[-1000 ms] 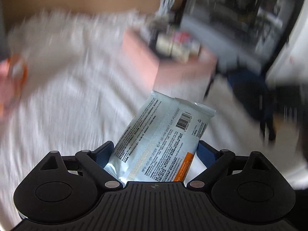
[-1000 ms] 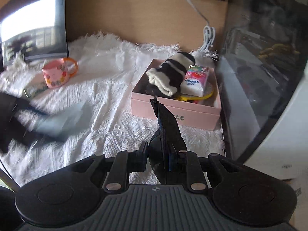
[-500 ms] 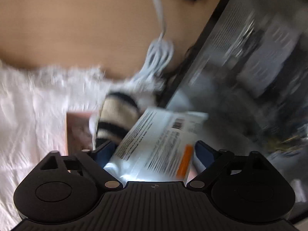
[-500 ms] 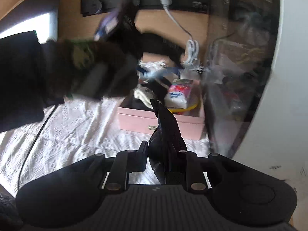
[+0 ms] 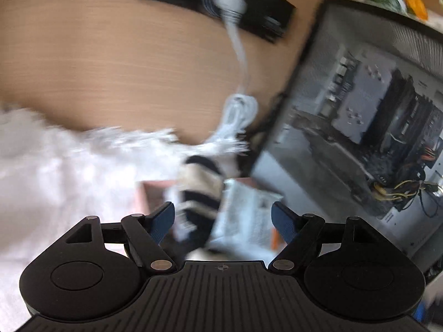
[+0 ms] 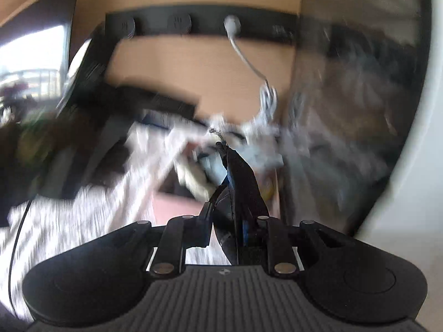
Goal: Organize soft objects
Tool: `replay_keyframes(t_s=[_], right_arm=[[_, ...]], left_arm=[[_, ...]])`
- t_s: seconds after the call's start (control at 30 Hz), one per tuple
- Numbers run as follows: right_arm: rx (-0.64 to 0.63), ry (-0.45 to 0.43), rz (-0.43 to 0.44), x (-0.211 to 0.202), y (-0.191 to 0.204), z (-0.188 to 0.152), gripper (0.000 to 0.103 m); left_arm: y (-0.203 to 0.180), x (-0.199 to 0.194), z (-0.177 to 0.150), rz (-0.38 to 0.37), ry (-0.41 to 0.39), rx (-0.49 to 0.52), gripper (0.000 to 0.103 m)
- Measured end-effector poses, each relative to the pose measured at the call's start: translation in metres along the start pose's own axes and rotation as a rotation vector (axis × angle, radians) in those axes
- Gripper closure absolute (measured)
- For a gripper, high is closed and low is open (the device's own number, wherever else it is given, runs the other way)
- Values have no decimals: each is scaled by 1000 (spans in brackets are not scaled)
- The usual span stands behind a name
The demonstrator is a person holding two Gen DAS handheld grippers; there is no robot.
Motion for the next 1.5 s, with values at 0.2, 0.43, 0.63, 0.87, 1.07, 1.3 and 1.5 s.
replay_keyframes(t_s=[0.2,0.43,0.63,0.87,1.07,1.3,1.5], right_arm=[[189,-158,149,63,-9,85,84],[489,-110,237,171,-61,71,83],[419,-41,-27,172,-72,35,55],[202,-13,-97,140,-36,30,39],[97,-48,-169,108,-21,36,23],[210,-54,-134,152,-52,32,29],[285,9,-47,194,-64,19,28]], left_arm=[[49,-30,-27,45,59,-75,22],[82,-64,-58,63,134,-121,22],[94,-59,-67,54,186,-112,22],[80,-46,-70,-15,215,-69,22],[64,-55,-75,-21,189,48,22],[58,-54,-88,-26,212,92,24],[66,-65,-90,9,205,79,24]])
Point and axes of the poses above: each gripper's, at about its wrist camera, not at the fingertips, and x roughly the way its jaws point, y to its left, z to its top, the point moved 5 cm from there along x, roughly the way its jaws point, and after that the axes turned 12 degrees about z, right-handed, at the moved point
